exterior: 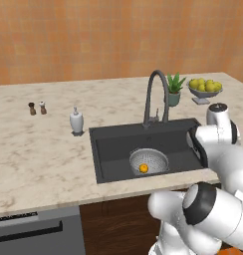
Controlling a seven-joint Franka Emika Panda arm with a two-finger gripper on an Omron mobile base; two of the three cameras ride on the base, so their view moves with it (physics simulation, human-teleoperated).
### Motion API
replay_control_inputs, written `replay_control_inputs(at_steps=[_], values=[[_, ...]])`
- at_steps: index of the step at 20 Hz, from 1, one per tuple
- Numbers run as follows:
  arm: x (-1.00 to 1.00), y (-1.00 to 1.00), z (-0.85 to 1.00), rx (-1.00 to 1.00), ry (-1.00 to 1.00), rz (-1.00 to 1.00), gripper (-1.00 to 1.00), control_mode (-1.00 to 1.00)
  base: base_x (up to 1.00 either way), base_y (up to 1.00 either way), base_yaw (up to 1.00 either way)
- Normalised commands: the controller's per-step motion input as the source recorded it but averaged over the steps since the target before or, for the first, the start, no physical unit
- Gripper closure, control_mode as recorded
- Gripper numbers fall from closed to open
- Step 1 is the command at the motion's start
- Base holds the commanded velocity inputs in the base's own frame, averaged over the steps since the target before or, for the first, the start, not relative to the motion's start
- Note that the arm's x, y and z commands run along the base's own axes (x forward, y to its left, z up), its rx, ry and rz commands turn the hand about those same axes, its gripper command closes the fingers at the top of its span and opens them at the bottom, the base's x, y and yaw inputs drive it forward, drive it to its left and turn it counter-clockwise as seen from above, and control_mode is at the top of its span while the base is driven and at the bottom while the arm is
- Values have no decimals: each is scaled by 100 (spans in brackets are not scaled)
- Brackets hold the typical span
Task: Put the colander in the sink, put the peach, tangerine in the colander, and turn on the sink faucet and pour water over the colander.
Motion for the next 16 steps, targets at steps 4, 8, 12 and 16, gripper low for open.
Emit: replay_control_inputs(at_steps=[4, 8, 12, 16], values=[[-8, 77, 5, -1, 1, 9, 100, -100, 0, 0, 0], [0, 76, 13, 0, 1, 3, 100, -100, 0, 0, 0], [12, 76, 6, 0, 3, 0, 100, -100, 0, 0, 0], [41, 68, 0, 0, 3, 0, 100, -100, 0, 0, 0]])
